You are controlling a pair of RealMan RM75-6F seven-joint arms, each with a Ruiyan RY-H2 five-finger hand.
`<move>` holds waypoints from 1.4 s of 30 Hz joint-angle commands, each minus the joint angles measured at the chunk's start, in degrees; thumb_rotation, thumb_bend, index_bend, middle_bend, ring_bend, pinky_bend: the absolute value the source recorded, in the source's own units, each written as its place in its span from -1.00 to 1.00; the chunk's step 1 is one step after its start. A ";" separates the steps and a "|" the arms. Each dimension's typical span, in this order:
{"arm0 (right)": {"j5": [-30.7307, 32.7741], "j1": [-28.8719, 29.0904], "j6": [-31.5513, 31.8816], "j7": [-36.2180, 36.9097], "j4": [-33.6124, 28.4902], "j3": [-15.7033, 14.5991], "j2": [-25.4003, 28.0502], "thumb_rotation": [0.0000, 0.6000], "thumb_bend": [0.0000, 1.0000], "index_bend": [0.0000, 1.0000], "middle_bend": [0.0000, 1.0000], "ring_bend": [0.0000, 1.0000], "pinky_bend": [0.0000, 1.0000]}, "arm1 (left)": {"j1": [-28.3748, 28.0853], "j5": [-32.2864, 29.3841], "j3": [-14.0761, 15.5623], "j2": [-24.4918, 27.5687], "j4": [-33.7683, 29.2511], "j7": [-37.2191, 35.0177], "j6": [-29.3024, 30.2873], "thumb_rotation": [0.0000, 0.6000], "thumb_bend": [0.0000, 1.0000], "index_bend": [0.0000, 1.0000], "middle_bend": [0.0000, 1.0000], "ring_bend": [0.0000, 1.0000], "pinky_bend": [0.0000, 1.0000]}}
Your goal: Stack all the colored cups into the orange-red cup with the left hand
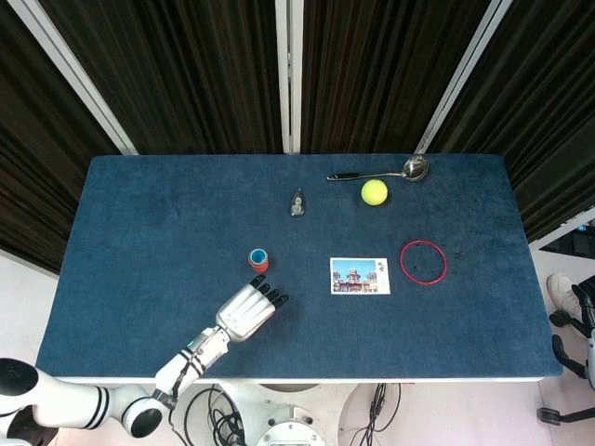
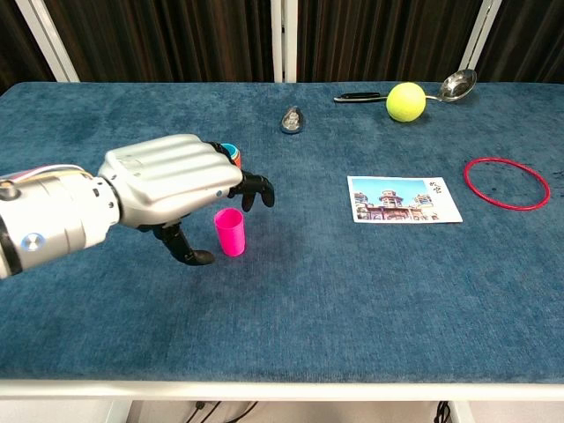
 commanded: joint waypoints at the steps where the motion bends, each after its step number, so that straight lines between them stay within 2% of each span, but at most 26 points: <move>1: 0.08 0.03 -0.22 0.25 0.19 -0.06 0.04 1.00 -0.35 -1.00 -1.00 -1.00 -1.00 | -0.18 -0.17 -0.90 -1.17 1.76 -0.39 -1.08 1.00 -0.56 -0.47 -0.39 -0.42 -0.59; 6: 0.67 -0.03 -0.72 0.88 0.80 -0.02 0.00 1.00 -0.35 -1.00 -1.00 -1.00 -1.00 | 0.18 -0.14 -1.39 -2.03 3.11 0.29 -1.26 1.00 -0.52 -0.26 -0.30 -0.24 -0.56; 16: 0.74 0.02 -0.99 0.83 0.73 -0.03 -0.04 1.00 -0.35 -1.00 -1.00 -1.00 -1.00 | 0.73 0.00 -2.10 -2.48 3.24 -0.81 -2.50 1.00 -0.48 -0.17 -0.23 -0.06 -0.50; 22: 0.91 0.01 -1.32 0.62 0.70 -0.15 -0.05 1.00 -0.35 -1.00 -1.00 -1.00 -1.00 | 0.77 0.60 -2.82 -2.75 4.02 -2.32 -3.28 1.00 -0.40 -0.07 -0.16 0.01 -0.43; 42: 1.18 0.33 -2.05 -0.56 -0.33 -0.18 0.22 1.00 -0.35 -1.00 -1.00 -1.00 -1.00 | 1.31 4.62 -4.24 -2.92 6.47 -6.17 -3.39 1.00 -0.40 0.11 0.05 0.16 -0.29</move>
